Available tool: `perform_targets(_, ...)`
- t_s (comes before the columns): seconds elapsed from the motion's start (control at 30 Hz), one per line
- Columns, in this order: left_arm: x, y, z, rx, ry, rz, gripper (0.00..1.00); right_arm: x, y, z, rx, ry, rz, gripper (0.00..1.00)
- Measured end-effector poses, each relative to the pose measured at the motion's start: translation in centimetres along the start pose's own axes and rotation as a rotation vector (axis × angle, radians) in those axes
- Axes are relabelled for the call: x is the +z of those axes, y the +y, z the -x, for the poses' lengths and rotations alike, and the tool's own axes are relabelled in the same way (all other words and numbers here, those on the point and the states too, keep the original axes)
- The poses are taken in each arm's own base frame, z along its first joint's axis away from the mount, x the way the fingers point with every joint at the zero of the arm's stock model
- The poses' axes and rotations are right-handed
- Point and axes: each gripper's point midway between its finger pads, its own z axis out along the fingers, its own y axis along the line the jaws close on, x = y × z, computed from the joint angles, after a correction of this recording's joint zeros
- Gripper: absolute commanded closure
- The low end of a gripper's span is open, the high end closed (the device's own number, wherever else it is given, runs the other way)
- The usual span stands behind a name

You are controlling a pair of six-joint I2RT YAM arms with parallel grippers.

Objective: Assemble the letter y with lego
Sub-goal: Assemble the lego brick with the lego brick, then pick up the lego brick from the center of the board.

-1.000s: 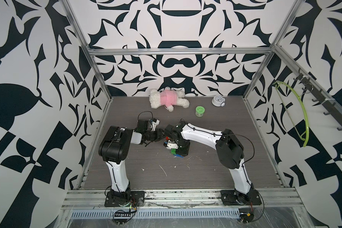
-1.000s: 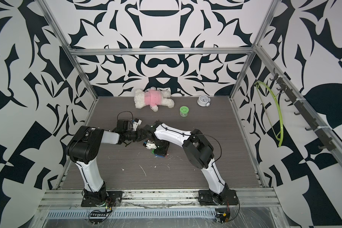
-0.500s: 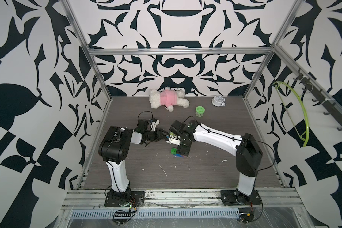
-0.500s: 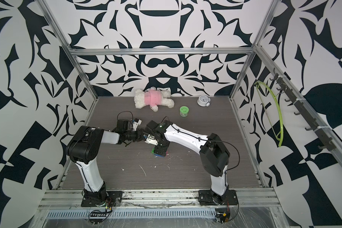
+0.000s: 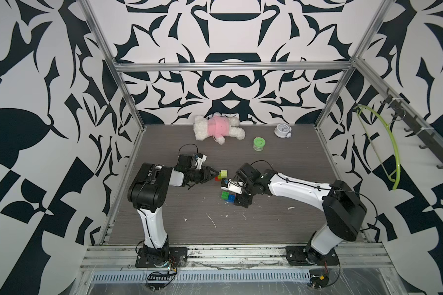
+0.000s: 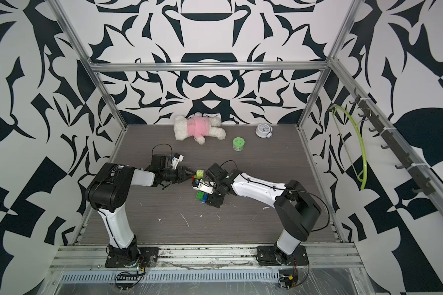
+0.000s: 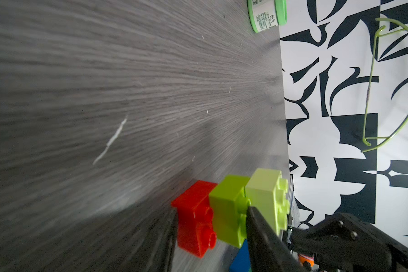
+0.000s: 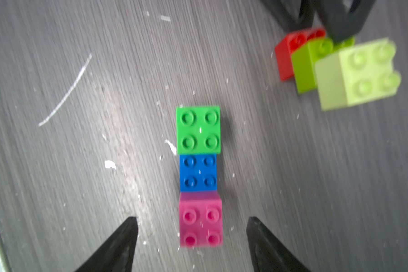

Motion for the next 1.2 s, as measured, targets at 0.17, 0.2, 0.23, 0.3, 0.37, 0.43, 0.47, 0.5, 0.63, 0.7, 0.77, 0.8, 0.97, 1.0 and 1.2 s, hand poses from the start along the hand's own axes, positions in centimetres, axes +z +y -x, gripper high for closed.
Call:
perform_targets(0.17,0.0,0.0,0.0,0.0,0.0,0.0,0.49,1.6,0.0,-0.1,-0.018,0.011,0.024,0.25)
perform_targets(0.2,0.0,0.0,0.0,0.0,0.0,0.0,0.49,1.9,0.0,-0.2,-0.02,0.018,0.028,0.25)
perform_targets(0.23,0.0,0.0,0.0,0.0,0.0,0.0,0.49,2.2,0.1,-0.4,-0.02,0.025,0.031,0.25)
perform_targets(0.3,0.0,0.0,0.0,0.0,0.0,0.0,0.49,2.7,0.1,-0.7,-0.022,0.039,0.038,0.26)
perform_targets(0.37,0.0,0.0,0.0,0.0,0.0,0.0,0.49,3.0,0.1,-0.8,-0.022,0.047,0.041,0.28)
perform_targets(0.43,0.0,0.0,0.0,0.0,0.0,0.0,0.49,3.2,-0.1,-0.7,-0.022,0.049,0.04,0.3)
perform_targets(0.47,0.0,0.0,0.0,0.0,0.0,0.0,0.49,3.3,-0.3,-0.6,-0.021,0.048,0.038,0.31)
perform_targets(0.5,0.0,0.0,0.0,0.0,0.0,0.0,0.49,3.4,-0.4,-0.4,-0.024,0.046,0.037,0.34)
perform_targets(0.63,0.0,0.0,0.0,0.0,0.0,0.0,0.49,3.6,-0.8,0.4,-0.027,0.036,0.034,0.4)
perform_targets(0.7,0.0,0.0,0.0,0.0,0.0,0.0,0.49,3.8,-0.9,0.6,-0.027,0.035,0.034,0.42)
perform_targets(0.77,0.0,0.0,0.0,0.0,0.0,0.0,0.49,4.0,-1.0,0.6,-0.026,0.038,0.035,0.45)
perform_targets(0.8,0.0,0.0,0.0,0.0,0.0,0.0,0.49,4.2,-1.0,0.6,-0.026,0.04,0.037,0.47)
perform_targets(0.97,0.0,0.0,0.0,0.0,0.0,0.0,0.49,4.8,-0.9,0.2,-0.021,0.055,0.051,0.49)
perform_targets(1.0,0.0,0.0,0.0,0.0,0.0,0.0,0.49,4.9,-0.8,0.1,-0.021,0.057,0.052,0.5)
perform_targets(1.2,0.0,0.0,0.0,0.0,0.0,0.0,0.49,5.0,-0.8,0.0,-0.024,0.064,0.056,0.61)
